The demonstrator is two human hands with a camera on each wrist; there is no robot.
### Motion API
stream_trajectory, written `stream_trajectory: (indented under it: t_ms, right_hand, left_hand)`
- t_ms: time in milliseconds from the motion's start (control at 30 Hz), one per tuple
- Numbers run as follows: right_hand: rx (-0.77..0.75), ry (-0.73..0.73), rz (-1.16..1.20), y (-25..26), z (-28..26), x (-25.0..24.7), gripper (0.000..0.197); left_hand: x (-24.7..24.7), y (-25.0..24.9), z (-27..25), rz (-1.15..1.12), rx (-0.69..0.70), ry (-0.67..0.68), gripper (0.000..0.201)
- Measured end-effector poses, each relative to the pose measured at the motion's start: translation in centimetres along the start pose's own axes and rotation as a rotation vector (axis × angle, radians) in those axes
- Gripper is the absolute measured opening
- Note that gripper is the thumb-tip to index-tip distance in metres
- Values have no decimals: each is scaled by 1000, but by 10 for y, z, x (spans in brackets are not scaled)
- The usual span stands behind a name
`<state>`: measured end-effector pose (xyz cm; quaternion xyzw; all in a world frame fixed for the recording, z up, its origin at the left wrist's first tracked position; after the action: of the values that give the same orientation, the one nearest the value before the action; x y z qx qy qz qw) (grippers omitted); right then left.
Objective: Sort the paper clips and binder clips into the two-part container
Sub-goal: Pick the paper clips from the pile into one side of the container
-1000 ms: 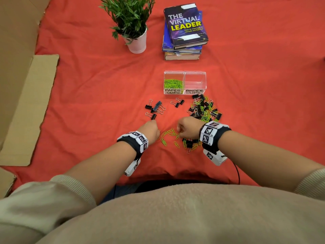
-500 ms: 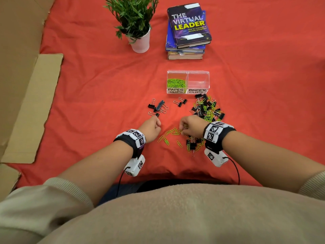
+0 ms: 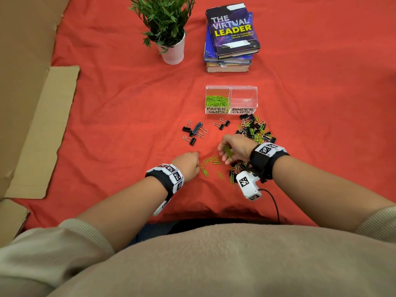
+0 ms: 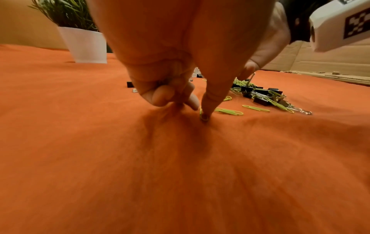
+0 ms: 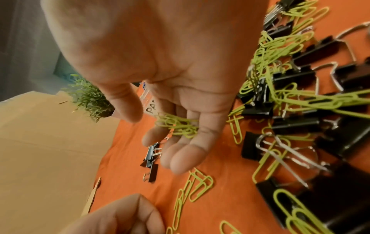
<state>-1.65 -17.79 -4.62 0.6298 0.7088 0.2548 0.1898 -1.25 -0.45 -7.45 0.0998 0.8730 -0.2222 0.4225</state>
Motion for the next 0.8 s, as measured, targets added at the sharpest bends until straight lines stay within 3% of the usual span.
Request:
stream_trajectory:
  t_ms: [67,133,200,300,500,700,800]
  right_hand:
    - [-69,-57,-201,-2,6,1,24]
    - [-182,-121,-551,-4,10,0,16]
    - [-289,-151,-849,-4,10,4,20]
    - [-382,-148,-1090,-8,14,14,30]
    - [-448,-93,-1237,-19,16,25,26]
    - [-458,-81,-1255,-28,12,27,19]
    - [-445,-86,-1190,-26,9,24,17]
  left_hand:
    - [2,0,0,3,-10,5,19]
    - [4,1,-1,-9,-18,11,18]
    - [5,2,0,-27,-14,14,17]
    - [4,3,0,-77,2,5,9]
    - [-18,6,0,-342,-27,-141,9]
    - [-25,-4,7,-579,-18,-120,17]
    - [-22,-6,9,-577,-44,-77,27]
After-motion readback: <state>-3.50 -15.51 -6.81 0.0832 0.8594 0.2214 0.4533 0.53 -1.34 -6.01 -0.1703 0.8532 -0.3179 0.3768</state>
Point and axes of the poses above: each hand's wrist, its own z-axis towards the middle knuckle, its own x-axis out of the palm, y = z × x, the point moved 3 cm from there along z, towards the middle knuckle, and after that the axes turned 1 degree about z, right-handed, at the moved point
